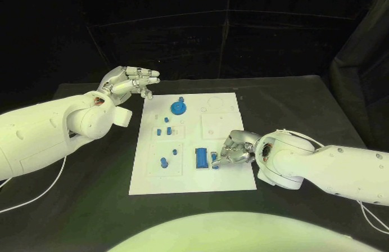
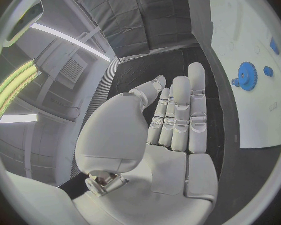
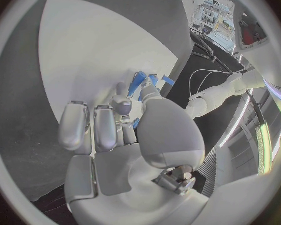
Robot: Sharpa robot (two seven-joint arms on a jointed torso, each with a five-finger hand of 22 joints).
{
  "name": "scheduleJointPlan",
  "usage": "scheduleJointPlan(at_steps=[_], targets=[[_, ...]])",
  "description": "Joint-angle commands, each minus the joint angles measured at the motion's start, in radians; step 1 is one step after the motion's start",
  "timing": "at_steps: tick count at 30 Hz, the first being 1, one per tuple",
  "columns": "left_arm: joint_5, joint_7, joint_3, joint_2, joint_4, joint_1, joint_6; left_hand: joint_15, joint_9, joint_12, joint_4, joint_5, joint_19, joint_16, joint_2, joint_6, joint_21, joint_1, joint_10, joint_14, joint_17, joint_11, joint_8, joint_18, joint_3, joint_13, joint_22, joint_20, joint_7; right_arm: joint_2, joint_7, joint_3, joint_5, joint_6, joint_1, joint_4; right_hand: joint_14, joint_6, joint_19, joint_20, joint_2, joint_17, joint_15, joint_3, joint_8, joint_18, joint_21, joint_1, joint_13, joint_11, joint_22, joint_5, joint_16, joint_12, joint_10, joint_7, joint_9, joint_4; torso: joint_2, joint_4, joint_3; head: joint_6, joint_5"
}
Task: Assemble the parts on the task board
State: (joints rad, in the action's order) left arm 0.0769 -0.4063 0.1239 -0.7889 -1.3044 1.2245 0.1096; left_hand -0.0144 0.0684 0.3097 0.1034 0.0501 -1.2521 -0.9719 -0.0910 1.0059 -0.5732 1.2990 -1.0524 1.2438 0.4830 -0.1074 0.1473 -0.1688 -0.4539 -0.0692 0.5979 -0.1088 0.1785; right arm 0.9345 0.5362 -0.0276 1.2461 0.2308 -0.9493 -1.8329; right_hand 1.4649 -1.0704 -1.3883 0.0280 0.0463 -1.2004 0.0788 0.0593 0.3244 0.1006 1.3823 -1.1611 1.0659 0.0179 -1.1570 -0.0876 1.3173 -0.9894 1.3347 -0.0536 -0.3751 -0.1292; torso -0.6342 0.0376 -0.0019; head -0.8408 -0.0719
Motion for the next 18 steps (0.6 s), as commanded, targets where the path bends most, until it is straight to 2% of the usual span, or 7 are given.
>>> scheduleJointPlan(at_steps=[1,7,18], targets=[[-0.003,-0.002,-0.001,0.001,0.0,0.002,-0.012,0.0,-0.001,0.004,0.003,0.004,0.004,-0.001,0.009,-0.008,0.003,-0.003,0.009,-0.008,-0.001,0.001,0.005,-0.013,0.0,0.001,-0.001,-0.001,0.003,-0.004,-0.006,0.0,0.034,-0.012,-0.001,0.013,0.044,-0.001,0.004,0.0,-0.008,-0.004,0.003,0.001,-0.003,-0.016,-0.002,-0.026,0.004,-0.002,-0.004,-0.002,-0.001,-0.005,0.003,-0.005,-0.002,0.015,0.0,0.0011,0.0001,-0.003,0.0],[-0.003,-0.002,-0.001,0.002,0.001,0.002,-0.012,0.0,-0.001,0.004,0.003,0.004,0.004,-0.001,0.009,-0.008,0.003,-0.003,0.009,-0.008,-0.001,0.001,0.005,-0.013,0.0,0.001,-0.001,-0.001,0.003,-0.015,-0.012,0.0,0.057,-0.017,-0.001,0.036,0.044,-0.004,0.003,-0.001,-0.022,-0.005,0.004,0.007,-0.002,-0.017,-0.001,-0.058,0.009,-0.001,-0.007,0.007,0.0,-0.009,0.007,-0.005,-0.003,0.037,0.001,0.0018,-0.0003,-0.004,0.002],[-0.003,-0.001,-0.001,0.001,0.003,0.002,-0.011,0.0,-0.001,0.004,0.003,0.004,0.004,-0.001,0.009,-0.008,0.003,-0.003,0.009,-0.008,-0.001,0.001,0.005,-0.013,0.0,0.001,-0.001,-0.001,0.003,-0.03,-0.03,0.0,0.067,0.004,-0.001,0.049,0.044,-0.005,0.005,0.0,-0.03,-0.003,0.003,0.053,-0.004,-0.016,-0.003,-0.032,0.009,-0.002,-0.003,0.029,-0.003,-0.006,0.009,-0.006,-0.004,0.026,0.001,-0.0021,0.0001,-0.002,0.005]])
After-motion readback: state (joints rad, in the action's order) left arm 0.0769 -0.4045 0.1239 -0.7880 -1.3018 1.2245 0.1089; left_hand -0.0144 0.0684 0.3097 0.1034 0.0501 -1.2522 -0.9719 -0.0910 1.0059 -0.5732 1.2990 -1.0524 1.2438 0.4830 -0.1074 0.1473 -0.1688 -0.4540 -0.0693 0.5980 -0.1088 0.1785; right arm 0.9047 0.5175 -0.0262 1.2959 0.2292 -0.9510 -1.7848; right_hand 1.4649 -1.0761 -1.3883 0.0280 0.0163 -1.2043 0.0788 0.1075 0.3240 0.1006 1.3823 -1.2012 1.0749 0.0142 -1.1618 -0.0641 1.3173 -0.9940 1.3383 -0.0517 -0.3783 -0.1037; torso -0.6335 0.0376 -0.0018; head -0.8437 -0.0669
